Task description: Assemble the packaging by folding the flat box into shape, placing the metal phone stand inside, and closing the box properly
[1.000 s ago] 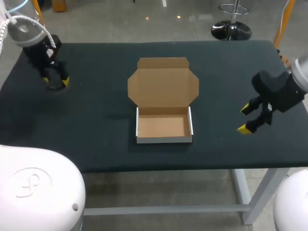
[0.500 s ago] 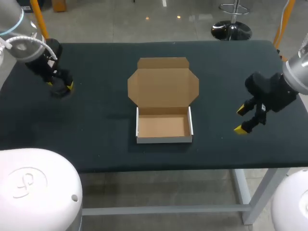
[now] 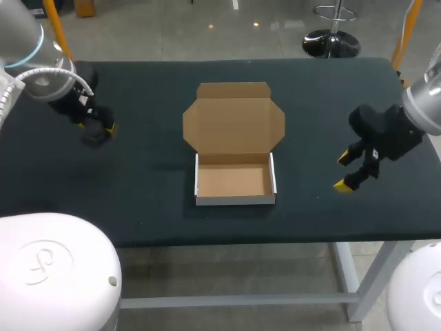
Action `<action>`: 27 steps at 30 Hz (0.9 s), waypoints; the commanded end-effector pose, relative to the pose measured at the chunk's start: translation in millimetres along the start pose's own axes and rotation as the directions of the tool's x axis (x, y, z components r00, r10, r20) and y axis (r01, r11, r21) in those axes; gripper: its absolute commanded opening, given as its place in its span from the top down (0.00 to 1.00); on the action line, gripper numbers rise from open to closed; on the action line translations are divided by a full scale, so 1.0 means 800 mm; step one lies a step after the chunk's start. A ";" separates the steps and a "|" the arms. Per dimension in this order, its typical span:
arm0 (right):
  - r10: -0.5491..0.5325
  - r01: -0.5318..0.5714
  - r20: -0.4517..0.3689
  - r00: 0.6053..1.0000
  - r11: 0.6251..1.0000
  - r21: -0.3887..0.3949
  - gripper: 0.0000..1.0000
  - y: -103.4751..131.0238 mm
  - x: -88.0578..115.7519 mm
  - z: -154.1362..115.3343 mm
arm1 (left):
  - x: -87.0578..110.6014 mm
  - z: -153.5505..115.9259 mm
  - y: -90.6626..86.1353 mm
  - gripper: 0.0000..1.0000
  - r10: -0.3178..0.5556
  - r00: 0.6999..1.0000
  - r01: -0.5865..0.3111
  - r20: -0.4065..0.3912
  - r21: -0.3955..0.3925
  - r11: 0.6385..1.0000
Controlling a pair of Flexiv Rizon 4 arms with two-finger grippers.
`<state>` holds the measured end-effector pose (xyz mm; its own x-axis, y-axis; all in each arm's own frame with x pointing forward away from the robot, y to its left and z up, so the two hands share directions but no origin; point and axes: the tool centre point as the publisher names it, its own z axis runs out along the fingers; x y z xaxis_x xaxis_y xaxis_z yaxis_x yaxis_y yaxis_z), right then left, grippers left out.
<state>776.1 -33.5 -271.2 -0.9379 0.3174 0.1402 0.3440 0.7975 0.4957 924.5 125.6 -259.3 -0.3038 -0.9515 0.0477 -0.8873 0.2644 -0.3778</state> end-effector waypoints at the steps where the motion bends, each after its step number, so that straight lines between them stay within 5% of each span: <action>1: -0.001 0.001 -0.002 1.000 1.000 -0.001 0.00 -0.001 0.001 -0.001 | 0.020 -0.018 0.004 1.00 0.017 0.999 -0.016 0.052 -0.021 1.000; 14: -0.001 0.001 -0.002 1.000 1.000 -0.001 0.00 -0.001 0.001 -0.001 | 0.074 -0.028 0.023 1.00 0.094 0.996 -0.092 0.012 -0.072 0.993; 27: -0.001 0.001 -0.002 1.000 1.000 -0.001 0.00 -0.001 0.001 -0.001 | 0.161 -0.028 0.038 1.00 0.160 0.987 -0.160 -0.015 -0.092 0.983</action>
<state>775.7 -33.3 -271.3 -0.9377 0.3182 0.1397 0.3445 0.7980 0.4944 853.1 26.9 -245.0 -0.4524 -0.8914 0.0278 -0.8538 0.4239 -0.3020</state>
